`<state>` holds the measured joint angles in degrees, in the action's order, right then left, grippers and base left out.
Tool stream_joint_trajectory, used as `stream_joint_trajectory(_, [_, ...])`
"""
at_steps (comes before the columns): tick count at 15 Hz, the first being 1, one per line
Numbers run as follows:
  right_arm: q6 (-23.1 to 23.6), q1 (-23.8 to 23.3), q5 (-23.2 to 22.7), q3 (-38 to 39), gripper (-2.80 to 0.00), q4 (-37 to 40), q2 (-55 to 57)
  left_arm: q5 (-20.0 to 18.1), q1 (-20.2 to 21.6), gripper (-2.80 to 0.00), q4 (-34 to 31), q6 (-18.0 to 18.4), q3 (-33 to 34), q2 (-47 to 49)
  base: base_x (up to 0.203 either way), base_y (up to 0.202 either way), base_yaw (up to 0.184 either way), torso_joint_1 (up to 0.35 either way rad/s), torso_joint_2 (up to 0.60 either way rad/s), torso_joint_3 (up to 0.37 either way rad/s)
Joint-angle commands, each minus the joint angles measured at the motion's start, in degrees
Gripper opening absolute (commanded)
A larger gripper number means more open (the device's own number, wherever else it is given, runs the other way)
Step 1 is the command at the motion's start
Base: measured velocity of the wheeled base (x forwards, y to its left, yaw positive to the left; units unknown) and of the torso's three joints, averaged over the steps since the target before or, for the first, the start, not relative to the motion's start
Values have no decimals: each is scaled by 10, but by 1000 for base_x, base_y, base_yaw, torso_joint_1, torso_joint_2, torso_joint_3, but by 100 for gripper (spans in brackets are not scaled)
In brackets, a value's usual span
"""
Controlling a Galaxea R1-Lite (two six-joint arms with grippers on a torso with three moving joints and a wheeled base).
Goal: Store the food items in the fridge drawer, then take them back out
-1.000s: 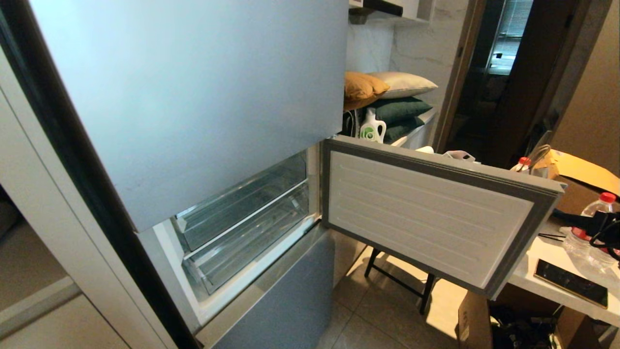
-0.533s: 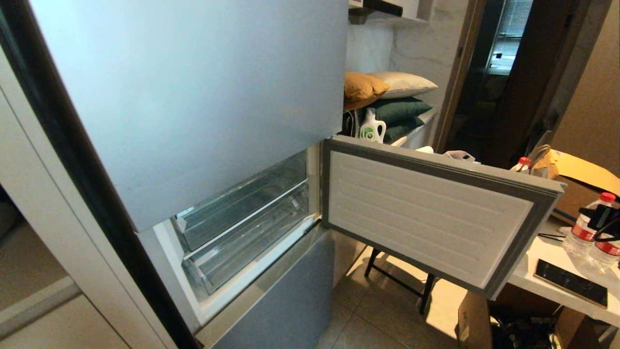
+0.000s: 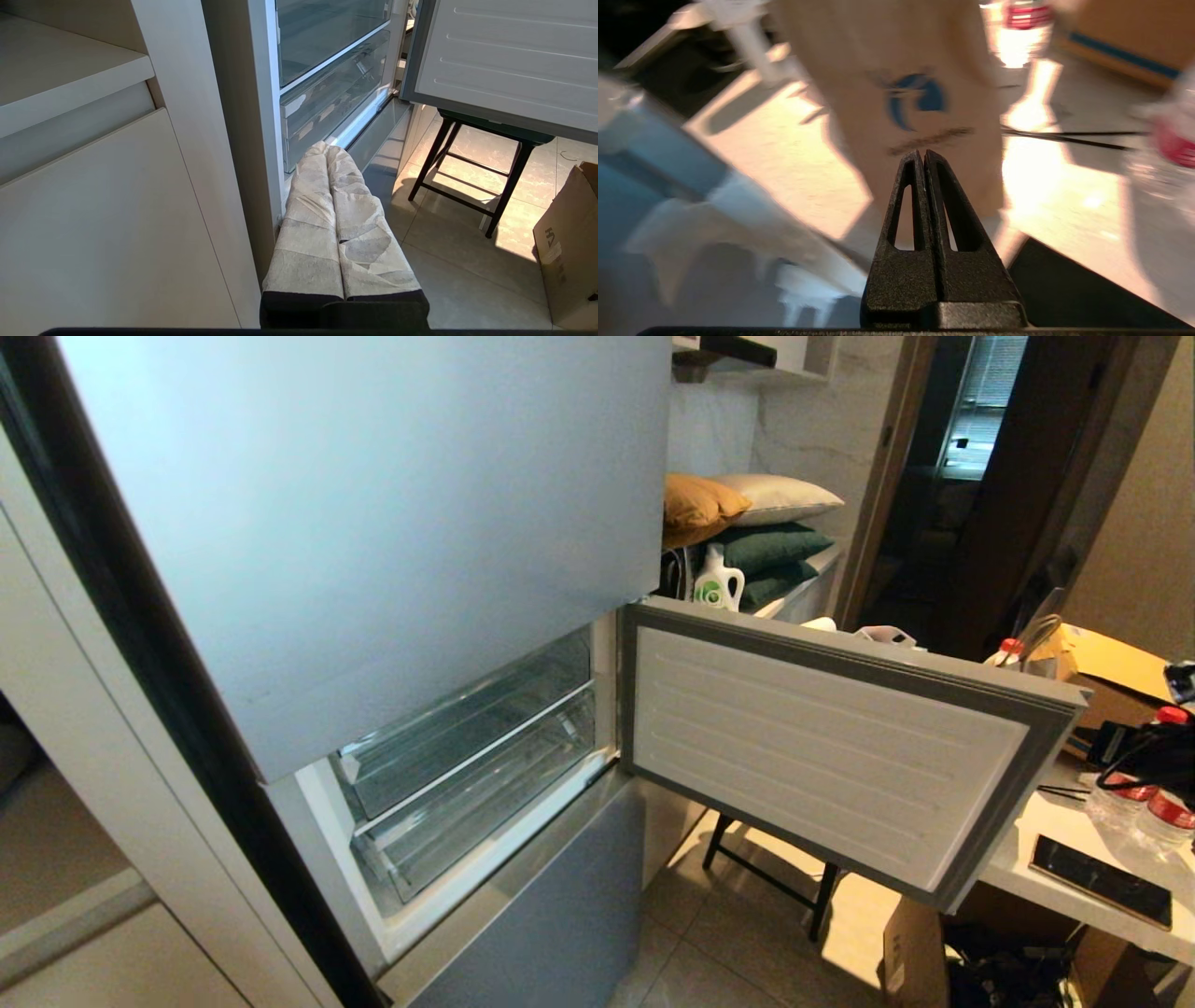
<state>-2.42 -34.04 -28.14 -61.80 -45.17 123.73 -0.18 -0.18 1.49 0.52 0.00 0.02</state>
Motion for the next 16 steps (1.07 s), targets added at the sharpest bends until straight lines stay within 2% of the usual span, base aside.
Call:
stream_joint_trajectory(1, [-4, 0, -34, -5, -280, -3, 14, 0, 0, -280, 0, 0, 6, 1, 0, 0, 0, 0, 0, 0])
stream_joint_trajectory(7, [-29, -22, -197, -13, -280, -2, 18, 0, 0, -280, 0, 0, 6, 1, 0, 0, 0, 0, 0, 0])
stream_joint_trajectory(9, [-61, -28, -226, -27, -280, -2, 25, 0, 0, -280, 0, 0, 6, 1, 0, 0, 0, 0, 0, 0])
stream_joint_trajectory(11, [-73, -36, -268, -28, -280, -2, 26, 0, 0, -280, 0, 0, 6, 0, 0, 0, 0, 14, 3, 0])
stream_joint_trajectory(16, [-73, -42, -294, -10, -280, 15, 15, 0, 0, -280, 0, 0, 6, 0, 0, 0, 0, 0, 0, 0])
